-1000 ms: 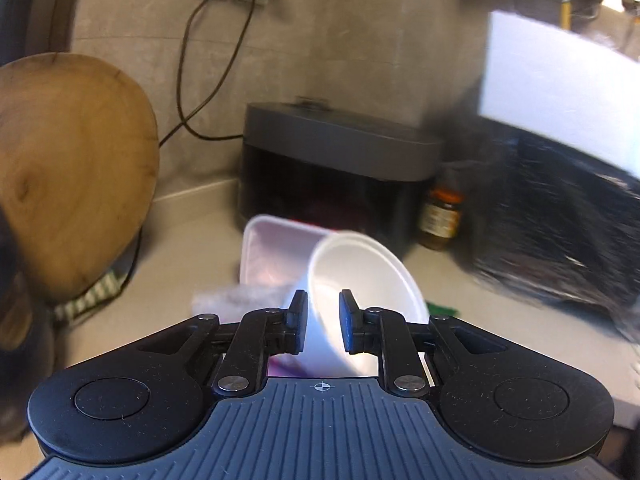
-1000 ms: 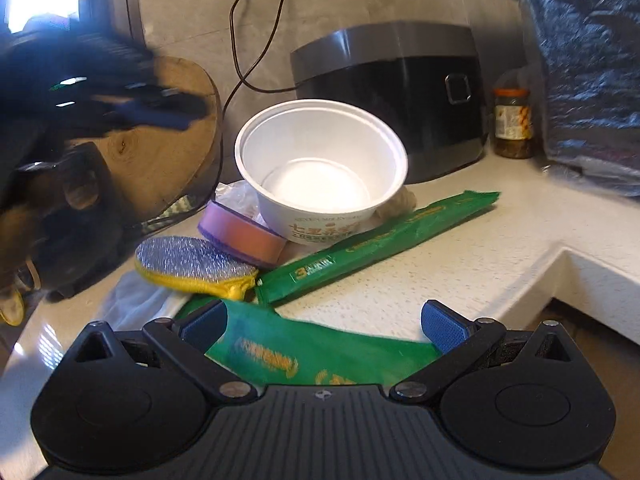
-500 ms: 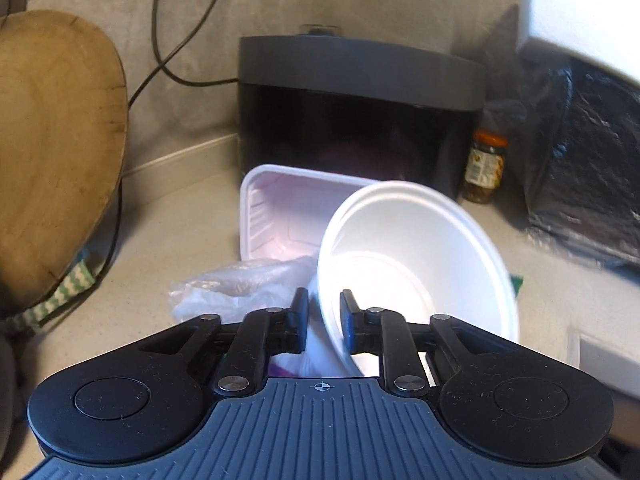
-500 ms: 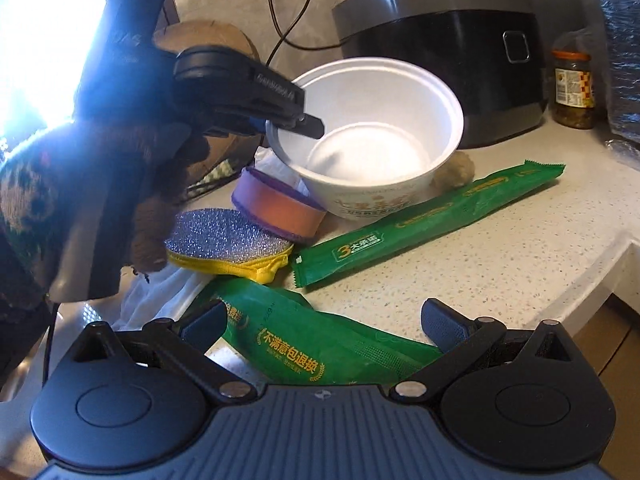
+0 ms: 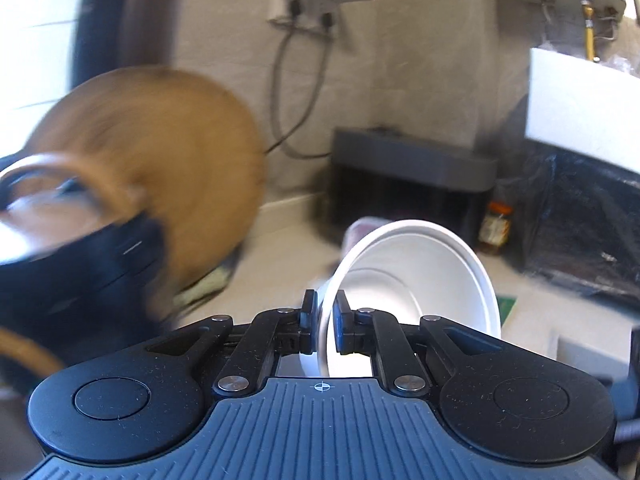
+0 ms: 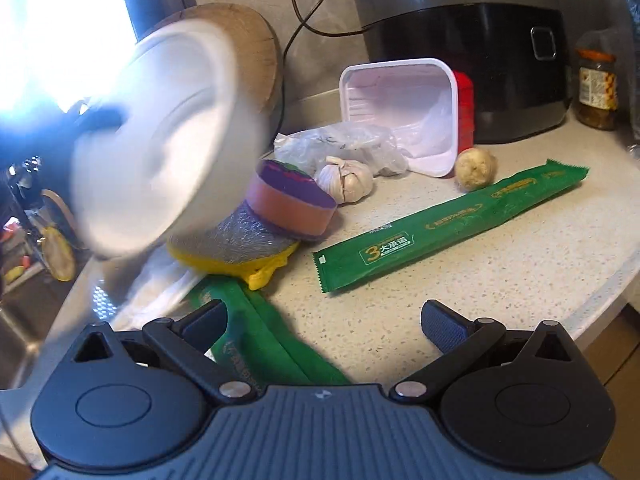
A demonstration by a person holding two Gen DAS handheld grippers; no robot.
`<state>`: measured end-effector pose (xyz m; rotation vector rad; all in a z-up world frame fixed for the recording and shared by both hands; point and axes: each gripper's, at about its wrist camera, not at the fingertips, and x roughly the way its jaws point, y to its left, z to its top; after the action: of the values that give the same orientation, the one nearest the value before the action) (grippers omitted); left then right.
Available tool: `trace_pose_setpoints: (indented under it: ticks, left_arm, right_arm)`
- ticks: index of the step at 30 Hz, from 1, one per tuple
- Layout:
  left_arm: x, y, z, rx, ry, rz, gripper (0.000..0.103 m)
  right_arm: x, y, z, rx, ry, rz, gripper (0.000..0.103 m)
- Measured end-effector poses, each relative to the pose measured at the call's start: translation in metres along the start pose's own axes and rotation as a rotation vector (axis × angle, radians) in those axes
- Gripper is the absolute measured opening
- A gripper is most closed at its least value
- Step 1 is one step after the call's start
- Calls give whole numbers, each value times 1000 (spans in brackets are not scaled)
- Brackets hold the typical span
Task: Collect trash
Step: 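Grasp the garlic bulb with the right tool while the left tool holds the bowl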
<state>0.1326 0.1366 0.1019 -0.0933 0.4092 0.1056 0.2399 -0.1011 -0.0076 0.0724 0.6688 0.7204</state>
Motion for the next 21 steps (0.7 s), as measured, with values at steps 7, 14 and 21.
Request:
trace_pose_setpoints:
  ticks: [7, 14, 21]
  left_arm:
    - [-30, 47, -27, -86, 118, 85, 11]
    - [-22, 68, -47, -91, 182, 106, 13]
    - [-16, 67, -57, -65, 227, 67, 17]
  right_arm:
    - [-18, 11, 15, -99, -36, -228, 103]
    - [-32, 4, 22, -87, -42, -321, 103]
    - [-14, -6, 46, -31, -36, -289, 103]
